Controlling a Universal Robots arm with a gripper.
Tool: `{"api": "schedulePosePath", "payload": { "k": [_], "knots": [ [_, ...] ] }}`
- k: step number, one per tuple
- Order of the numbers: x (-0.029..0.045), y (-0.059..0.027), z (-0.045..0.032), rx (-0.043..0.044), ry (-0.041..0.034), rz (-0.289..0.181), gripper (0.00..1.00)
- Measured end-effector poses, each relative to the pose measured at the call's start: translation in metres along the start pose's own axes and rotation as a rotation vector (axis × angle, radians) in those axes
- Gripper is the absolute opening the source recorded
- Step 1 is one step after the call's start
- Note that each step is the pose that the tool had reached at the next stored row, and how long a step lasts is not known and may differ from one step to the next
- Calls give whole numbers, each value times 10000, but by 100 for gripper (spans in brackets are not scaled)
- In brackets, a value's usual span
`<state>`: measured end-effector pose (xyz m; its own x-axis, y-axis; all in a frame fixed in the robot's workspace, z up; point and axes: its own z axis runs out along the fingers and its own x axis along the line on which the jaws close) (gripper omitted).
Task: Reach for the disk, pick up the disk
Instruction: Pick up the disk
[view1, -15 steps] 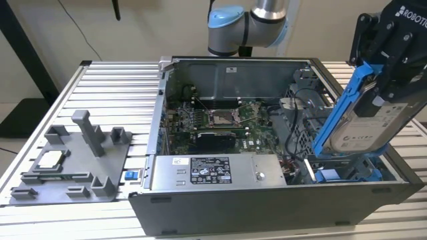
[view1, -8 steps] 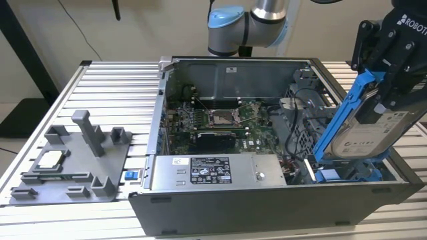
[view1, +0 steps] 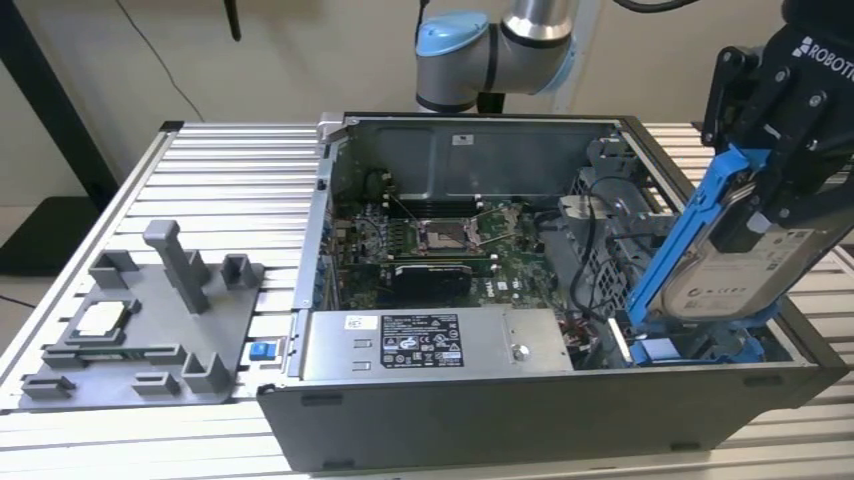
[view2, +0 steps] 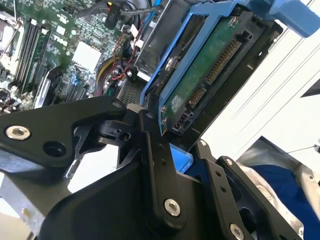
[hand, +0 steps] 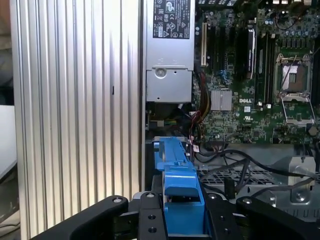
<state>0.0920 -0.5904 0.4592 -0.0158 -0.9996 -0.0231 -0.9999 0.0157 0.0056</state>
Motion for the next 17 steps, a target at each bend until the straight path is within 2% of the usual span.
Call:
{"api": "schedulePosePath", "payload": {
  "k": [8, 17],
  "knots": [
    [5, -83, 129, -1, 1, 1, 0],
    [6, -92, 139, -1, 5, 2, 0]
  ]
}}
